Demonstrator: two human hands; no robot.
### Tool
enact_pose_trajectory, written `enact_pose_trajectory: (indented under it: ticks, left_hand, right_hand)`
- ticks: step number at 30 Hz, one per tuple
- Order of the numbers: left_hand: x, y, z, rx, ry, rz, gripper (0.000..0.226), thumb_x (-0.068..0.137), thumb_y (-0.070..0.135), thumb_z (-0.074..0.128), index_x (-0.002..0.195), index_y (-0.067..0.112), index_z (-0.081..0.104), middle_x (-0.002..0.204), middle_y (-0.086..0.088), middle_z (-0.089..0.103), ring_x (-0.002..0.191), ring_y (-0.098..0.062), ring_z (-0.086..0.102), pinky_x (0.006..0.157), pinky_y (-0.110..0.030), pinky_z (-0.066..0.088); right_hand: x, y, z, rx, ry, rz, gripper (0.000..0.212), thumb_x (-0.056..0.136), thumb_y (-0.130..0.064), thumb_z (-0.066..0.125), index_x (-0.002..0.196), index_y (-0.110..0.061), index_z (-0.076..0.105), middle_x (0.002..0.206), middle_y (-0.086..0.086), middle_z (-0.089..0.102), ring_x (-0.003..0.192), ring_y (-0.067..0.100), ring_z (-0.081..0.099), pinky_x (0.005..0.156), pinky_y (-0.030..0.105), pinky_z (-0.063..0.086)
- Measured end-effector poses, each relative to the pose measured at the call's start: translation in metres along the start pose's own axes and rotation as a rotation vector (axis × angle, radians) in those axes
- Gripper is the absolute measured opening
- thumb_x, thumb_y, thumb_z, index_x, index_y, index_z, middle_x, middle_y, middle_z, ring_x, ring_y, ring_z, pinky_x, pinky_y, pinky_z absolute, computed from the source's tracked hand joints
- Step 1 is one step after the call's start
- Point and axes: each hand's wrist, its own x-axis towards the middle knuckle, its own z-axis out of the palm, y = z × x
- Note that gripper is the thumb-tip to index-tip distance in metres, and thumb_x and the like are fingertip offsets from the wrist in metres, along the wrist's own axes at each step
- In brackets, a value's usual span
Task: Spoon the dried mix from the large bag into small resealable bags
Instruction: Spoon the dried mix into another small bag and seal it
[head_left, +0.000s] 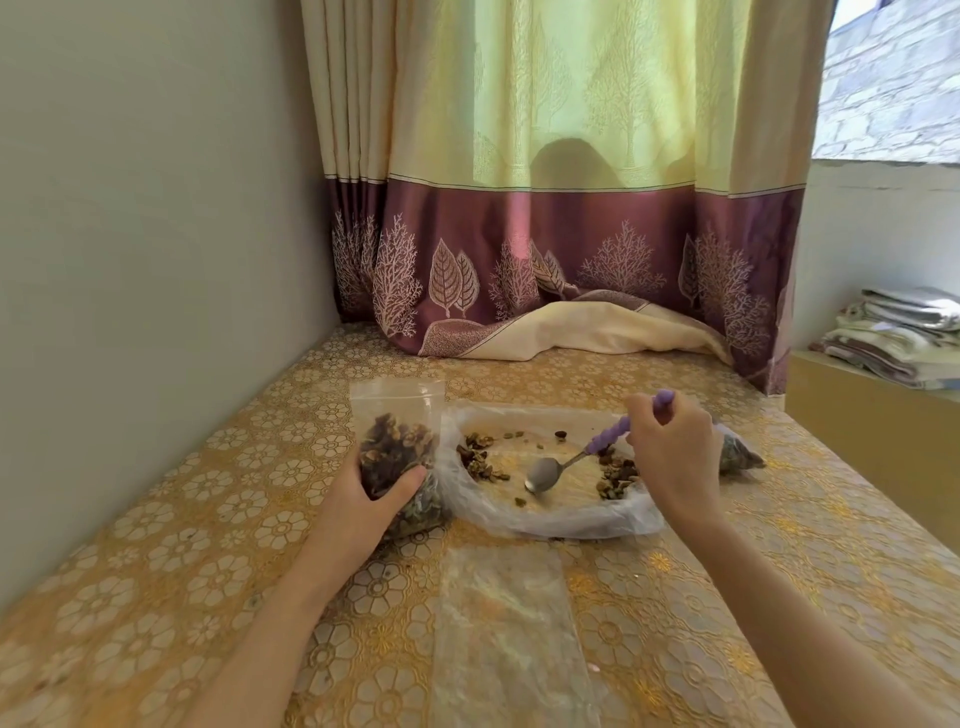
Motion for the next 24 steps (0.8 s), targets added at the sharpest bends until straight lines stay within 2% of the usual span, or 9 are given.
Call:
enact_pose_trajectory:
  ticks: [2,6,11,14,16,18,24]
  left_hand:
    - [0.000,0.000,0.000,0.004,0.001,-0.003,0.047,0.076,0.045,0.068,0.113,0.037,0.040,0.097,0.027,0.049,0.084,0.013,0.045,0.063,-0.007,0.034]
    - [0.000,0.000,0.000,0.012,0.000,0.001,0.048,0.076,0.046,0.067,0.114,0.037,0.040,0.097,0.028,0.048,0.084,0.014,0.044,0.062,-0.007,0.034]
    - [0.000,0.000,0.000,0.003,0.003,0.009,0.046,0.075,0.045,0.068,0.113,0.036,0.043,0.098,0.027,0.050,0.084,0.013,0.046,0.061,-0.006,0.035]
    - [0.000,-0.001,0.000,-0.010,0.006,0.007,0.046,0.075,0.045,0.068,0.113,0.035,0.044,0.098,0.026,0.051,0.085,0.013,0.047,0.063,-0.007,0.035]
    - [0.000,-0.002,0.000,-0.014,0.003,0.007,0.048,0.073,0.047,0.068,0.113,0.035,0.044,0.099,0.026,0.052,0.087,0.012,0.047,0.065,-0.008,0.035]
    - [0.000,-0.002,0.000,-0.022,0.001,0.009,0.049,0.073,0.047,0.068,0.113,0.035,0.044,0.100,0.025,0.052,0.088,0.012,0.047,0.067,-0.009,0.036]
    - [0.001,-0.003,0.001,0.000,0.007,0.014,0.044,0.075,0.045,0.068,0.111,0.037,0.043,0.096,0.027,0.051,0.083,0.014,0.047,0.062,-0.007,0.035]
  right_hand:
    - [0.002,0.004,-0.002,-0.006,0.033,-0.005,0.027,0.089,-0.015,0.047,0.062,-0.014,0.048,0.047,-0.024,0.060,0.059,0.014,0.055,0.064,0.024,0.040]
    - [0.007,0.011,-0.007,-0.068,0.120,-0.023,0.030,0.089,-0.016,0.047,0.060,-0.011,0.046,0.044,-0.028,0.055,0.051,0.006,0.046,0.060,0.019,0.033]
    - [0.008,0.018,-0.006,-0.047,0.078,0.000,0.030,0.088,-0.019,0.046,0.059,-0.016,0.044,0.044,-0.025,0.057,0.058,0.007,0.044,0.072,0.029,0.036]
    - [0.007,0.017,-0.003,-0.033,0.088,0.008,0.028,0.089,-0.019,0.046,0.062,-0.016,0.046,0.043,-0.027,0.056,0.058,0.003,0.051,0.068,0.013,0.029]
    - [0.007,0.016,-0.001,-0.019,0.078,0.007,0.027,0.090,-0.019,0.045,0.063,-0.015,0.048,0.044,-0.024,0.058,0.061,-0.009,0.052,0.067,0.004,0.027]
    - [0.007,0.016,0.000,-0.009,0.060,0.010,0.027,0.090,-0.019,0.043,0.064,-0.013,0.049,0.045,-0.021,0.060,0.061,-0.013,0.051,0.069,-0.003,0.026]
    - [0.006,0.021,-0.002,0.005,0.067,0.014,0.028,0.090,-0.018,0.041,0.072,-0.002,0.055,0.044,-0.025,0.058,0.060,-0.015,0.050,0.067,-0.007,0.022]
